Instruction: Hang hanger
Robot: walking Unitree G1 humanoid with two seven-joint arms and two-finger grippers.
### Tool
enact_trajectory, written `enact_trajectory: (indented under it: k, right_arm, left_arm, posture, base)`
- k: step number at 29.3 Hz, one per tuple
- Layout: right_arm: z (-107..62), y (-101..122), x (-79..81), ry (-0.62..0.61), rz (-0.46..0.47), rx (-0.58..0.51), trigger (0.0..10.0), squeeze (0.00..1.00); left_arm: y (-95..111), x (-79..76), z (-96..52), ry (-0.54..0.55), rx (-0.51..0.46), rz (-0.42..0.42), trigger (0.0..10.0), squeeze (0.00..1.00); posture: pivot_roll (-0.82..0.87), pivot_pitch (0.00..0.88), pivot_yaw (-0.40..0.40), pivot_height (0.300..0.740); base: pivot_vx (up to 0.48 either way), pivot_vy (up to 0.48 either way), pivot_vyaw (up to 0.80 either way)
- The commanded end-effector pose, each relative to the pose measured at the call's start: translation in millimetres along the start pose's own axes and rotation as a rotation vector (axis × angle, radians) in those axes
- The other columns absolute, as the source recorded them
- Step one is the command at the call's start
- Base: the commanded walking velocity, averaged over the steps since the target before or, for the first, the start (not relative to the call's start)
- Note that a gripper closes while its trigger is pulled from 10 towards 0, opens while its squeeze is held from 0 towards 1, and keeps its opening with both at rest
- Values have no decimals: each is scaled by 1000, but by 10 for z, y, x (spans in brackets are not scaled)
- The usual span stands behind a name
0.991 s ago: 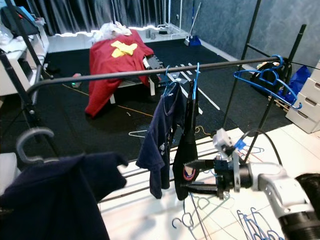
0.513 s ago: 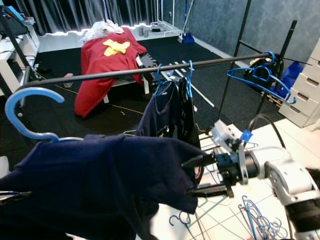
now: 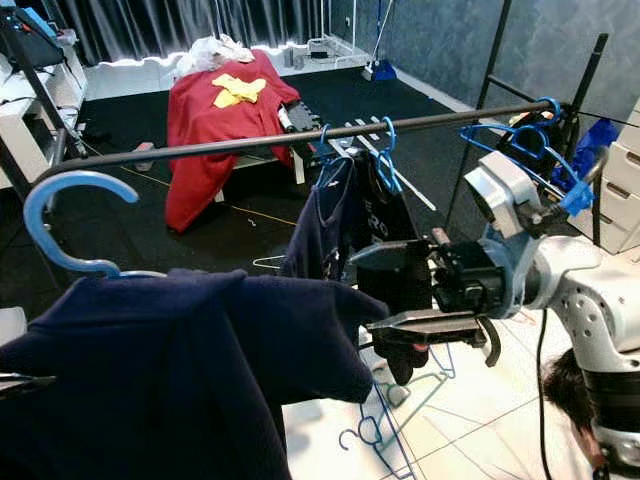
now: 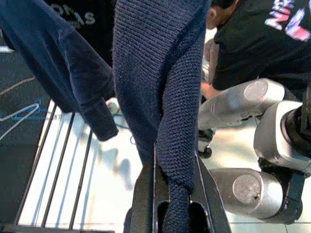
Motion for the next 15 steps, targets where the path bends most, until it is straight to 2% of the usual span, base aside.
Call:
enact_trajectory:
  k: [1, 3, 7, 12, 13, 14, 15]
  right_arm:
    - [-9, -35, -32, -19, -17, 62, 10000, 0]
    - [-9, -35, -32, -19, -17, 62, 10000, 0]
    - [-1, -17, -50, -18, -27, 84, 10000, 0]
    - [100, -47, -51, 13, -7, 98, 10000, 0]
    - [125, -77, -55, 12, 8, 108, 5686, 0]
    - [125, -77, -55, 12, 8, 108, 5686, 0]
    - [143, -107, -55, 10, 18, 117, 0, 0]
  left_arm:
    - [169, 21, -22, -22, -25, 60, 10000, 0]
    - [169, 21, -22, -22, -25, 60, 10000, 0]
    - [299, 18, -7, -65, -64, 97, 10000, 0]
    - [388, 6, 56, -127, -99, 123, 10000, 0]
    - [395, 9, 74, -136, -102, 127, 10000, 0]
    - [395, 9, 74, -136, -102, 127, 10000, 0]
    - [405, 14, 87, -141, -106, 131, 10000, 0]
  posture:
    - [-128, 0, -4, 736]
    - [-128, 0, -4, 736]
    - [-122, 0, -11, 736]
    - [-123, 0, -9, 736]
    - [-125, 0, -7, 736]
    - [-125, 0, -7, 736]
    - [-126, 0, -4, 736]
  base:
    - [0, 0, 0]
    - [0, 0, 0]
    - [0, 0, 0]
    - [0, 0, 0]
    - [0, 0, 0]
    - [0, 0, 0]
    - [0, 0, 0]
Point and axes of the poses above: a point about 5 cm out from each wrist's last joint towards the gripper, its own z axis pointing out of the wrist towards the gripper, its own y axis along the axis of the wrist's last joint, x = y × z, the point moved 2 cm from there along z, pointing out of the wrist towards the gripper, and after that the axes turned 8 degrees about z, right-handed, at the moved point
